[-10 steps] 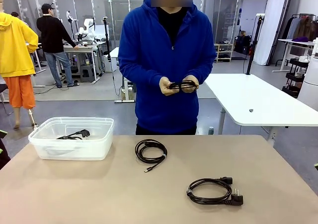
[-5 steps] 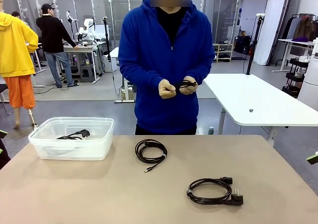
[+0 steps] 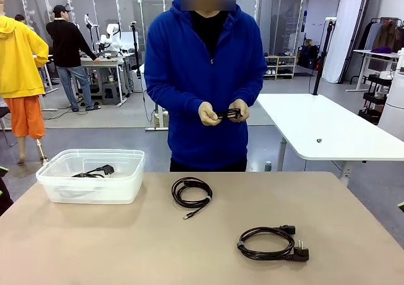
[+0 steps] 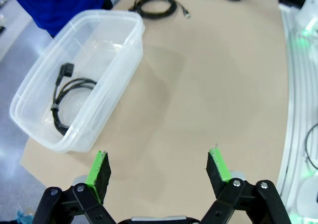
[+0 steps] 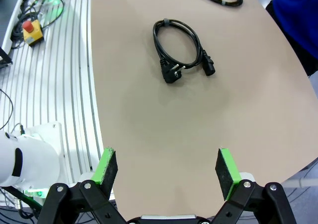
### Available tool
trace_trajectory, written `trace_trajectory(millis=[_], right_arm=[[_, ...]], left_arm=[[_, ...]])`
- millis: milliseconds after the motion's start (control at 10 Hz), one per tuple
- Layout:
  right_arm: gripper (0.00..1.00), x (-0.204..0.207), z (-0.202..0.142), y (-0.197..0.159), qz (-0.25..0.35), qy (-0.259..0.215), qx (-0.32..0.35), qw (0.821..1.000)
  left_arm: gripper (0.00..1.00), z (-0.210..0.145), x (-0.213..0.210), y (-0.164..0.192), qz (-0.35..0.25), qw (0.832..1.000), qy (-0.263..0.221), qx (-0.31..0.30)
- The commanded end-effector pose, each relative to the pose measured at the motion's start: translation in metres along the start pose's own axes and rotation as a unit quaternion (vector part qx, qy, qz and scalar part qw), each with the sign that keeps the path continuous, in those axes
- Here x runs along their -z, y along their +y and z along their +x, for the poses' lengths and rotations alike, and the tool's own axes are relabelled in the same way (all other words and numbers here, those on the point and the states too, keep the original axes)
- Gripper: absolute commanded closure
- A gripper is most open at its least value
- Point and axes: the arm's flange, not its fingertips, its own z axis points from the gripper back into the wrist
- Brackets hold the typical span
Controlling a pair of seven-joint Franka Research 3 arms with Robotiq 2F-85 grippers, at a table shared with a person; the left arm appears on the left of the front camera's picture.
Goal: Organize and store the cables.
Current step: Place the Power Cable into the Organizing box.
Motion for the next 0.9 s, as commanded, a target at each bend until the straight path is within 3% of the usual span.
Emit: trace_trajectory(millis=[0, 200, 300, 400, 700, 800], right_arm=[[0.0, 0.016, -0.028, 0.028, 0.002, -0.042, -0.021, 0.999], [0.0, 0.01, -0.045, 0.035, -0.009, -0.057, -0.019, 0.998], [0.0, 0.008, -0.054, 0.04, -0.012, -0.062, -0.014, 0.998], [0.0, 0.007, -0.065, 0.043, -0.018, -0.07, -0.02, 0.997], [0.0, 0.007, -0.104, 0.058, -0.021, -0.128, -0.071, 0.989], [0.0, -0.015, -0.079, 0.03, -0.022, -0.075, -0.023, 0.997]], left_arm=[[0.02, 0.032, -0.01, -0.032, 0.016, 0.998, 0.062, 0.01], [0.02, 0.082, 0.007, -0.051, -0.002, 0.996, 0.076, 0.054], [0.02, 0.115, 0.012, -0.06, -0.004, 0.992, 0.12, 0.05], [0.02, 0.147, 0.019, -0.068, -0.019, 0.99, 0.128, 0.06], [0.02, 0.24, 0.075, -0.1, -0.06, 0.977, 0.185, 0.091], [0.02, 0.264, 0.098, -0.107, -0.072, 0.971, 0.2, 0.109]])
